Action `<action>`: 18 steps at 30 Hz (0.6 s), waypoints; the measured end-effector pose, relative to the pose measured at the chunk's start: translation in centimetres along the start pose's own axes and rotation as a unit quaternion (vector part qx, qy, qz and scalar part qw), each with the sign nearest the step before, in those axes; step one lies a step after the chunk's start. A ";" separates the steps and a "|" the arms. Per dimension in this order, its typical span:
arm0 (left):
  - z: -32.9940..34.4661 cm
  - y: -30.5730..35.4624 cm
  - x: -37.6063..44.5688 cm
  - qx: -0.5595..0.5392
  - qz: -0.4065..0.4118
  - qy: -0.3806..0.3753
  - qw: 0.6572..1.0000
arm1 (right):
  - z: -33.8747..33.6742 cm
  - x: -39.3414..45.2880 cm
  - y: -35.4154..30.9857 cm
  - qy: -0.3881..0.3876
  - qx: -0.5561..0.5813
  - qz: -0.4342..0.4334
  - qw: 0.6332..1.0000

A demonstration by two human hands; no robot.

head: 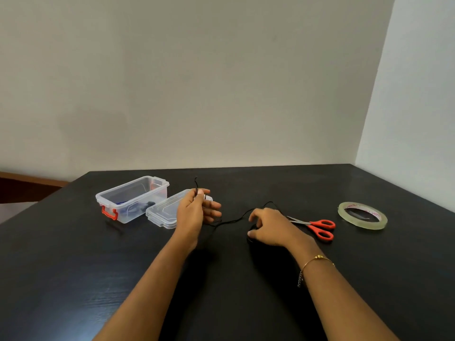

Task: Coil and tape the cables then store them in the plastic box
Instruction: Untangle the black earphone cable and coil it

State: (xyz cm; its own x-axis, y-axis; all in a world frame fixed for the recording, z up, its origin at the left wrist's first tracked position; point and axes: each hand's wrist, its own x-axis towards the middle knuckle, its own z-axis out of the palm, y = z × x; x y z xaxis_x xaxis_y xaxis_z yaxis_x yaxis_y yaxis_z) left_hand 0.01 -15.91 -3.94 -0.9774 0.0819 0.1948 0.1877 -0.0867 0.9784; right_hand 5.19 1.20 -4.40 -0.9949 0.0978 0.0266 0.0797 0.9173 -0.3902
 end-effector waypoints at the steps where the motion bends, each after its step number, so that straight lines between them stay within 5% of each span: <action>1: 0.0 0.1 0.0 -0.014 0.001 0.007 1.000 | 0.0 0.0 0.0 -0.006 -0.033 0.004 0.999; 5: 0.1 0.3 -0.2 -0.011 0.014 0.006 1.000 | -0.5 -0.7 0.6 0.058 -0.174 0.094 0.978; 8: 0.2 0.9 -0.5 -0.130 -0.030 -0.054 0.990 | -0.9 -1.0 0.4 0.128 -0.176 0.115 0.969; 11: 0.7 1.3 -0.8 -0.198 -0.041 -0.116 0.972 | -0.5 -0.5 -1.5 0.227 0.070 -0.052 0.970; 14: 1.1 1.6 -1.7 -0.151 -0.029 -0.162 0.975 | 0.3 -1.3 -4.7 0.116 0.312 -0.156 0.930; 18: 1.0 1.5 -1.9 -0.128 -0.057 -0.196 0.971 | 1.0 -1.5 -5.3 0.074 0.410 -0.184 0.890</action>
State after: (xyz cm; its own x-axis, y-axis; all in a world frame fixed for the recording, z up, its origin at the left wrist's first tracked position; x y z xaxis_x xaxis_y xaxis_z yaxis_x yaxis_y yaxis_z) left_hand 2.23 -15.17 -2.76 -0.8691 0.4725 0.1466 0.0012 -0.2943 0.9557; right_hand 6.20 -4.18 -3.31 -0.9201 -0.0462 0.3889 -0.3830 0.3133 -0.8690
